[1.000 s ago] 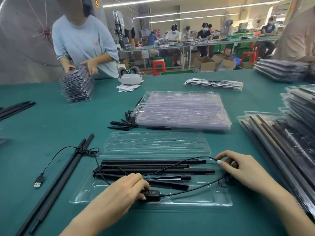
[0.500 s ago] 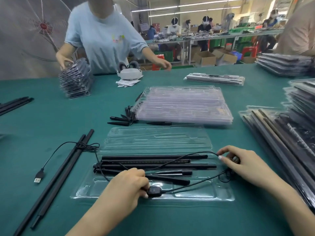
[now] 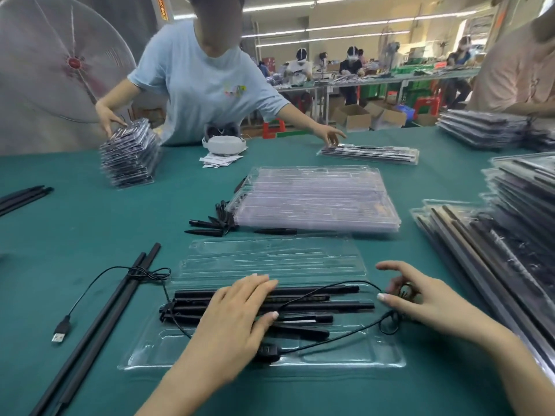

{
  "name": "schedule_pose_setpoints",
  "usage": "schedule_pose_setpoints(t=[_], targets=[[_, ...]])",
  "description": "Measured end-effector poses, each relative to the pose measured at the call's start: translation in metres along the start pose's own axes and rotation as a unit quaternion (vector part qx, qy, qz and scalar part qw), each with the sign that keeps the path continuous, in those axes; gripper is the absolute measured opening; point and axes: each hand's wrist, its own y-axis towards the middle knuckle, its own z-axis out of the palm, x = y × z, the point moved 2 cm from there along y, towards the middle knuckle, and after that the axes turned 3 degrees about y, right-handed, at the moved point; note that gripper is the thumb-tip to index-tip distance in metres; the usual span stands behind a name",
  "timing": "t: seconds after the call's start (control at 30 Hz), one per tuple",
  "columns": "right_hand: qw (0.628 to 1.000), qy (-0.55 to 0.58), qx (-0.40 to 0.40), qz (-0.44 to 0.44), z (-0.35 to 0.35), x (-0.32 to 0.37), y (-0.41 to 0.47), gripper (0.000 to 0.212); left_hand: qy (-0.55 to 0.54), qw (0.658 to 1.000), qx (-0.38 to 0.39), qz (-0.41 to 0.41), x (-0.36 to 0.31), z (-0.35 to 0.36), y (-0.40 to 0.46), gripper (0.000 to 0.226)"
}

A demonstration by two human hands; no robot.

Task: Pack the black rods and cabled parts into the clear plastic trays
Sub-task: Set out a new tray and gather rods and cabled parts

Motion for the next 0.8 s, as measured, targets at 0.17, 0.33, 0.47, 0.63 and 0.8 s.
schedule_pose_setpoints(t=[0.17, 0.33, 0.47, 0.63, 0.8], targets=[[0.996, 0.008, -0.036, -0.078, -0.002, 0.012, -0.011, 0.048, 0.006, 0.997, 0.072, -0.034, 0.005, 0.027, 0.017, 0.054], [0.949, -0.207, -0.111, -0.208, 0.0, 0.012, -0.023, 0.078, -0.006, 0.995, 0.092, -0.042, 0.008, 0.043, 0.018, 0.047], [0.917, -0.335, -0.121, -0.18, 0.015, 0.005, -0.026, 0.074, 0.005, 0.992, 0.117, -0.054, 0.005, 0.045, 0.019, 0.05], [0.91, -0.322, -0.151, -0.214, 0.004, 0.009, -0.03, 0.062, -0.011, 0.99, 0.111, -0.087, -0.007, 0.048, 0.018, 0.048], [0.964, -0.089, -0.178, -0.175, 0.002, 0.026, -0.039, 0.055, -0.044, 0.994, 0.099, -0.015, -0.01, 0.046, 0.013, 0.039]])
